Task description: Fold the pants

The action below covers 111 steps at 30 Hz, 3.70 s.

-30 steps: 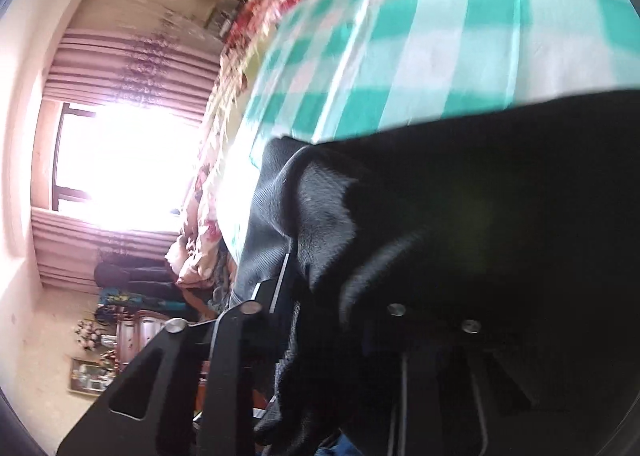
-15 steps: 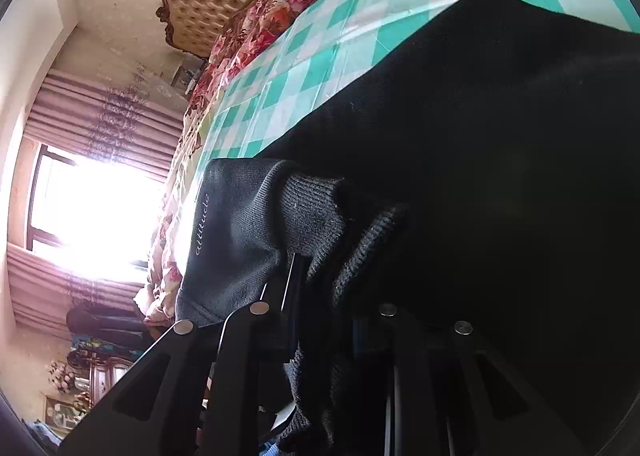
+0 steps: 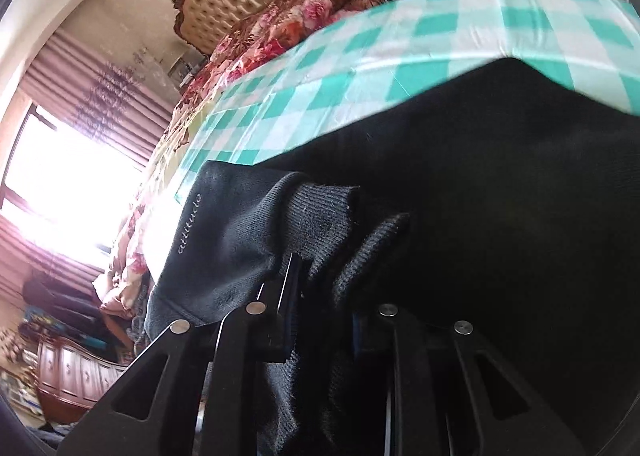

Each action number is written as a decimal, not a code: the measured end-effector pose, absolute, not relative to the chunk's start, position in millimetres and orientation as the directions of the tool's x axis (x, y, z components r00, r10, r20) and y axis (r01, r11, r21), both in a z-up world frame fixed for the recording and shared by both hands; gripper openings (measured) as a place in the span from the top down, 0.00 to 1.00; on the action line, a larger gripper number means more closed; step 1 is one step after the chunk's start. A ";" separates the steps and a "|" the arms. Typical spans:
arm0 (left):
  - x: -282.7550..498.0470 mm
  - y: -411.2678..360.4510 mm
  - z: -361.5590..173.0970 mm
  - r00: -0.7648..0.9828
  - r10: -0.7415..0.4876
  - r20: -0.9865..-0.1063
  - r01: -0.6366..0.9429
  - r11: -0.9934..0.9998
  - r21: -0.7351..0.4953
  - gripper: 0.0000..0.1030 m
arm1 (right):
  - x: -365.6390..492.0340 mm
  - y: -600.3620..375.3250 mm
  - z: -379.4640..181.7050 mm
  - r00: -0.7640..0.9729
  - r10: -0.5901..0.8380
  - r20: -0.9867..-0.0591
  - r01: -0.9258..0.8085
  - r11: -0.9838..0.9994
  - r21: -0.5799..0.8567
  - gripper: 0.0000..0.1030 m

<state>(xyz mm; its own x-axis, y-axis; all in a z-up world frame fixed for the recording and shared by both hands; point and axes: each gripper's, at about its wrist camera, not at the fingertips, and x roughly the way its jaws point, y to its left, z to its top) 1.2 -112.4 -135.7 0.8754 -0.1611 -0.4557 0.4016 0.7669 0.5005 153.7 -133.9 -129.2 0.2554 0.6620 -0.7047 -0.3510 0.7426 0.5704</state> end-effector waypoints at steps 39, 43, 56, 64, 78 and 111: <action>19.1 86.6 -78.8 0.824 0.021 -0.566 -0.117 0.984 -0.134 0.05 | 96.8 -50.4 -122.9 0.595 0.224 -0.772 -0.350 0.937 0.002 0.11; 49.1 80.9 -58.7 0.851 -0.061 -0.521 0.006 0.994 -0.107 0.02 | 97.5 -55.8 -141.3 0.533 0.218 -0.818 -0.341 0.939 0.028 0.10; 214.6 91.9 -125.5 0.550 -0.074 -0.832 -0.063 0.990 -0.130 0.82 | 95.1 -53.0 -144.6 0.525 0.203 -0.827 -0.368 0.930 -0.005 0.09; 199.2 94.5 -114.3 0.586 -0.088 -0.806 -0.071 0.985 -0.160 0.80 | 95.3 -53.6 -144.2 0.522 0.208 -0.827 -0.374 0.927 -0.003 0.09; 116.3 92.3 -141.5 0.600 0.042 -0.799 -0.118 0.992 -0.037 0.54 | 95.5 -58.2 -117.6 0.574 0.255 -0.778 -0.345 0.937 0.052 0.09; 24.2 161.4 -155.6 0.662 -0.249 -0.707 -0.209 0.845 -0.493 0.43 | 118.1 -60.9 -120.1 0.577 0.144 -0.804 -0.259 0.966 -0.013 0.20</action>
<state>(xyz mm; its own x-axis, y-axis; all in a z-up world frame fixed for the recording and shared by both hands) 24.2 161.4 -155.6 0.6618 -0.2488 -0.7072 -0.2091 0.8446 -0.4928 118.1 -60.9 -120.1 0.5765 0.1441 -0.8043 -0.2593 0.9657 -0.0128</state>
